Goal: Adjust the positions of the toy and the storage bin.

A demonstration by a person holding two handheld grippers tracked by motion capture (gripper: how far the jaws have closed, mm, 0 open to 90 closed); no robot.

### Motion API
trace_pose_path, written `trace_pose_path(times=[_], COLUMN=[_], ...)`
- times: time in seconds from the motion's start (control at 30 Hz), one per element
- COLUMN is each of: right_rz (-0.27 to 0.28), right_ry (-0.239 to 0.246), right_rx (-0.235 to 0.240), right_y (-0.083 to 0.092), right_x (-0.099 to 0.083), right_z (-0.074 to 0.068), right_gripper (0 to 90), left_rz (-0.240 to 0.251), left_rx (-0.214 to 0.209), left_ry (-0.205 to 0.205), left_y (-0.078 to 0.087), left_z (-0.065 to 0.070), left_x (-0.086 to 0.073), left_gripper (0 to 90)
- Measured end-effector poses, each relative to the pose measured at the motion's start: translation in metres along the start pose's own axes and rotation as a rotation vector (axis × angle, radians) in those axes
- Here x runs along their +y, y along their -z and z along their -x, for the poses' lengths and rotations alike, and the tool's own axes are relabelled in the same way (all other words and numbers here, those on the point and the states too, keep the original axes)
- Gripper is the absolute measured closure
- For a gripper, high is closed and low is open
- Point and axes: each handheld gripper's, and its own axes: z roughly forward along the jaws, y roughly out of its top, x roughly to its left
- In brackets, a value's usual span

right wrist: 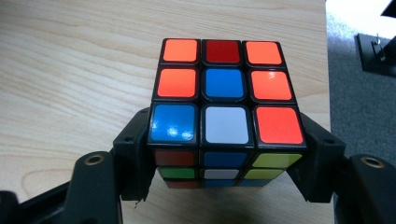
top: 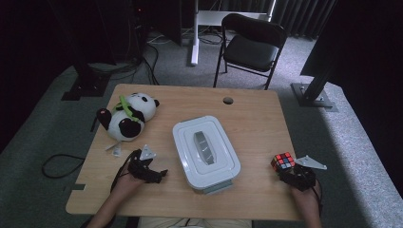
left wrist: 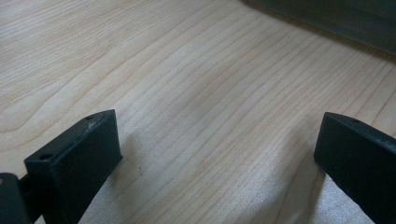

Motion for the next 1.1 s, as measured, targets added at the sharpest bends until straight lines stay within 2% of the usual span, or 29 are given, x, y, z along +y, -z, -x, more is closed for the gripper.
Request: trace_pose_path(times=[0.17, 0.3, 0.5, 0.67, 0.83, 0.93, 1.1], right_rz=[-0.004, -0.005, 0.043, 0.065, 0.08, 0.109, 0.121], right_ry=[-0.011, -0.002, -0.01, 0.004, 0.024, 0.038, 0.056], right_rx=[0.012, 0.018, 0.018, 0.019, 0.028, 0.052, 0.081], right_y=[-0.001, 0.001, 0.008, 0.012, 0.013, 0.015, 0.013], right_x=[0.0, 0.003, 0.011, 0.02, 0.03, 0.043, 0.051], right_z=[0.0, -0.001, 0.003, 0.0, -0.005, -0.015, -0.027], right_gripper=[32.3, 23.0, 21.6, 19.6, 18.2, 16.9, 15.9], left_rz=[0.0, 0.0, 0.0, 0.0, 0.0, 0.0, -0.001], left_rx=[0.001, 0.002, 0.001, 0.001, 0.001, 0.001, 0.004], left_ry=[0.001, 0.002, 0.002, 0.002, 0.002, 0.002, 0.006], left_y=[0.0, 0.0, 0.0, 0.0, 0.0, 0.0, 0.0], left_z=[0.0, 0.0, 0.0, 0.0, 0.0, 0.0, 0.0], left_x=[0.0, 0.0, 0.0, 0.0, 0.0, 0.0, 0.0], left_gripper=[1.0, 1.0, 1.0, 1.0, 1.0, 1.0, 1.0])
